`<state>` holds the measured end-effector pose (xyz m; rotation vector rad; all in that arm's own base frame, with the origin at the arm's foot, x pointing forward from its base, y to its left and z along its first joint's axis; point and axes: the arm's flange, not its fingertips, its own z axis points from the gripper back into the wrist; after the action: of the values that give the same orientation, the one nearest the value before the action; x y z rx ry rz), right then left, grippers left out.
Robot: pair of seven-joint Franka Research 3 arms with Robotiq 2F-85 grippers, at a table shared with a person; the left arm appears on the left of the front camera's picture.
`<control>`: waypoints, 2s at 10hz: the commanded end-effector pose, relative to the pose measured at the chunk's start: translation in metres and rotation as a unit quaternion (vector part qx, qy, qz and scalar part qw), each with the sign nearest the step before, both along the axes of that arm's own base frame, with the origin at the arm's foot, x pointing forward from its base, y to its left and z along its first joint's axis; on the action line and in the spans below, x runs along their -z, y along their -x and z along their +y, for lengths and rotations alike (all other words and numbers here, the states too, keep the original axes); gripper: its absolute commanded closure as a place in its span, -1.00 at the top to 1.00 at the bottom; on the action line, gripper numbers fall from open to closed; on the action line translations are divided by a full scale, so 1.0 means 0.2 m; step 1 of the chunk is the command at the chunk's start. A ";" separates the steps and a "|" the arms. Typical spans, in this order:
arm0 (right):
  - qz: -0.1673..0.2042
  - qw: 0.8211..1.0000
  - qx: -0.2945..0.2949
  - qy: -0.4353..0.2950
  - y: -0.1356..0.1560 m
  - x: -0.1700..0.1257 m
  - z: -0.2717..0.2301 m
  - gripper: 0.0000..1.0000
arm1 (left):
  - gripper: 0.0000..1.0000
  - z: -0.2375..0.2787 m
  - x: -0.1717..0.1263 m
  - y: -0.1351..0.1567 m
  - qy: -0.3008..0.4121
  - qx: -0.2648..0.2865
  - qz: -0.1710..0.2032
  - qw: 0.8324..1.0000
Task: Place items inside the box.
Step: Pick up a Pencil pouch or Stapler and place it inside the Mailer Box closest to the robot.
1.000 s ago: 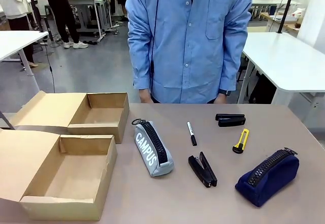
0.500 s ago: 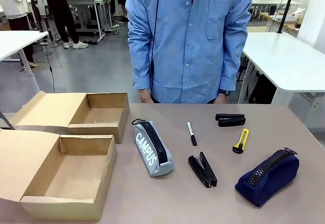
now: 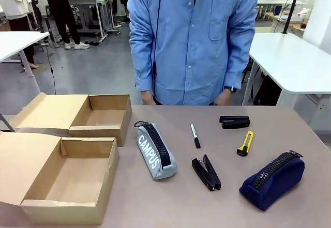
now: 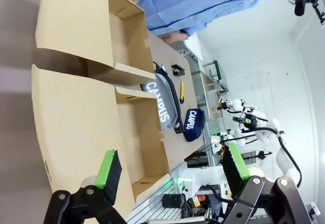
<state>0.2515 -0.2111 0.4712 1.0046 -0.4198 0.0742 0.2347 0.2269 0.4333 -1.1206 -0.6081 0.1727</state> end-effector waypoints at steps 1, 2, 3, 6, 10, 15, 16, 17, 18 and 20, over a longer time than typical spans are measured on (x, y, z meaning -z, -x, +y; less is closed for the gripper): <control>-0.195 0.932 -0.221 0.210 0.09 -0.04 0.30 1.00 | 1.00 0.01 -0.01 -0.01 0.004 0.002 -0.017 1.000; -0.233 0.870 -0.345 0.263 0.15 -0.05 0.41 1.00 | 1.00 0.01 -0.01 -0.01 0.004 0.002 -0.017 1.000; -0.213 0.839 -0.384 0.322 0.19 -0.03 0.47 1.00 | 1.00 0.01 -0.01 -0.01 0.004 0.002 -0.017 1.000; -0.063 0.944 -0.241 0.215 0.16 -0.09 0.49 1.00 | 1.00 0.01 -0.01 -0.01 0.004 0.002 -0.017 1.000; -0.055 0.992 -0.075 0.081 0.07 0.02 0.09 1.00 | 1.00 0.01 -0.01 -0.01 0.004 0.002 -0.017 1.000; -0.154 0.976 -0.098 0.121 0.02 0.05 0.29 1.00 | 1.00 0.01 -0.01 -0.01 0.004 0.002 -0.017 1.000; -0.174 0.964 -0.128 0.153 -0.02 0.05 0.43 1.00 | 1.00 0.01 -0.01 -0.01 0.004 0.002 -0.017 1.000; -0.188 0.947 -0.175 0.191 -0.06 0.07 0.57 1.00 | 1.00 0.01 -0.01 -0.01 0.004 0.002 -0.017 1.000; -0.210 0.918 -0.238 0.239 -0.10 0.08 0.70 1.00 | 1.00 0.01 -0.01 -0.01 0.004 0.002 -0.017 1.000; -0.225 0.840 -0.386 0.306 -0.18 0.13 1.00 1.00 | 1.00 0.01 -0.01 -0.01 0.004 0.002 -0.017 1.000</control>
<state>0.3024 -0.0397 0.4838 0.5454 -0.3730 0.9681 0.2353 0.2282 0.4338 -1.1230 -0.6080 0.1698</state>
